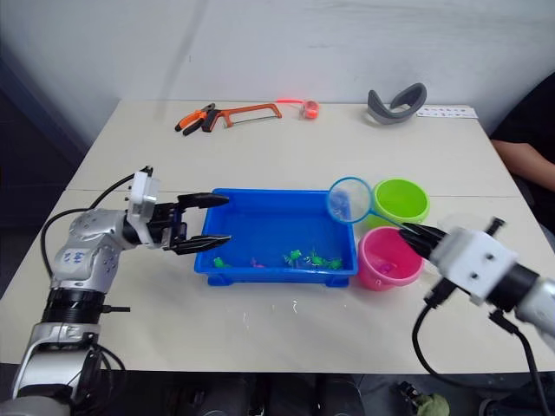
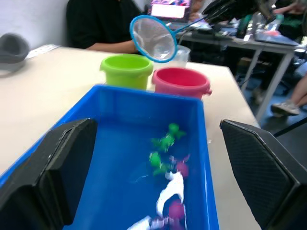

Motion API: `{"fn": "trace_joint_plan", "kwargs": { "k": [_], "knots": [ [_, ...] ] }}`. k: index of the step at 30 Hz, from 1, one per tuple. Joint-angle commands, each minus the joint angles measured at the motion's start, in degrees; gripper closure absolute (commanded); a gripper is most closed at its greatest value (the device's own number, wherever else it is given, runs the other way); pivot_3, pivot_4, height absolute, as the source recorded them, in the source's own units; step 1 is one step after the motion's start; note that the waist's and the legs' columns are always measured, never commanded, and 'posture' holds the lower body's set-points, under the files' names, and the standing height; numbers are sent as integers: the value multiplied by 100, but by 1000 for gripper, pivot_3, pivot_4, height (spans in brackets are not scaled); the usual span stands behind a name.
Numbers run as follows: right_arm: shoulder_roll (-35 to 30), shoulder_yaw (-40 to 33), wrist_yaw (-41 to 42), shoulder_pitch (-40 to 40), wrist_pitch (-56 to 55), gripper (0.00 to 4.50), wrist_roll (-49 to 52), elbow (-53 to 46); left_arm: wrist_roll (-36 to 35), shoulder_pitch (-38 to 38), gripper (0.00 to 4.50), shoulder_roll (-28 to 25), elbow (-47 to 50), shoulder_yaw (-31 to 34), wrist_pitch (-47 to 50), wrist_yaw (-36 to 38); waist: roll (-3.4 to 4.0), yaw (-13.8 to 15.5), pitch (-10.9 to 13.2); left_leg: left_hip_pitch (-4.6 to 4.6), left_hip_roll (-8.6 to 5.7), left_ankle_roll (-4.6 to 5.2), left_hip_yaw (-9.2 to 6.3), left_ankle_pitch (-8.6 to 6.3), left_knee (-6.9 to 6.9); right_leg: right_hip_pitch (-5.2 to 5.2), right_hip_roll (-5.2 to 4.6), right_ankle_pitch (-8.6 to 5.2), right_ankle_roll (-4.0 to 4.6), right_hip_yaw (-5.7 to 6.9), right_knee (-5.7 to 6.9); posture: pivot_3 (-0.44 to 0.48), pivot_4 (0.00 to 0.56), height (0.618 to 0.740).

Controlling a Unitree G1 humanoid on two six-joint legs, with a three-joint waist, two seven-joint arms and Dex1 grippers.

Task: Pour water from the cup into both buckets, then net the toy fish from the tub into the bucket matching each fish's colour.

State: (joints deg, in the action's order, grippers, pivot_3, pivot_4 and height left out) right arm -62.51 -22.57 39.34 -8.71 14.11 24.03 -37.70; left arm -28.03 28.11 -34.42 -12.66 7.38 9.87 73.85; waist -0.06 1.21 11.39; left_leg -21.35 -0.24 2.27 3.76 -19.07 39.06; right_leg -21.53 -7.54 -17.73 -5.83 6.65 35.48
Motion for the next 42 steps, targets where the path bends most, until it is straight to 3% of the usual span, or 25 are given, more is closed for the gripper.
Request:
{"fn": "trace_joint_plan", "kwargs": {
  "k": [1, 7, 17, 42],
  "knots": [
    [-211, 825, 425, 689, -3, 4500, -310, 269, -193, -340, 23, -196, 582, 347, 90, -206, -1, 21, 1, -9, 0, 0, -8, -1, 0, -1, -1, 0, 0, 8, -6, 0, 150, 740],
    [-77, 2164, 1135, 1986, -473, 4500, -1083, 1185, -144, -1001, 23, -546, 799, 684, 76, -395, -1, -6, 1, -26, -6, 8, -7, -6, 2, 2, -3, 8, -14, 20, -36, 0, 150, 740],
    [508, 3062, 2012, 2798, -1220, 4500, -1580, 1927, -305, -1313, 23, -513, 1389, 709, 386, -746, -1, -1, 1, -24, -5, 5, -5, -5, 4, 1, 2, 8, -15, 21, -27, 0, 150, 740],
    [1113, 2761, 1811, 2996, -1200, 4500, -1818, 2510, -508, -1321, 23, -410, 1707, 562, 739, -843, -1, -3, 1, -22, -4, 1, -2, -3, 4, -2, 4, 8, -15, 18, -19, 0, 150, 740]
  ]
}}
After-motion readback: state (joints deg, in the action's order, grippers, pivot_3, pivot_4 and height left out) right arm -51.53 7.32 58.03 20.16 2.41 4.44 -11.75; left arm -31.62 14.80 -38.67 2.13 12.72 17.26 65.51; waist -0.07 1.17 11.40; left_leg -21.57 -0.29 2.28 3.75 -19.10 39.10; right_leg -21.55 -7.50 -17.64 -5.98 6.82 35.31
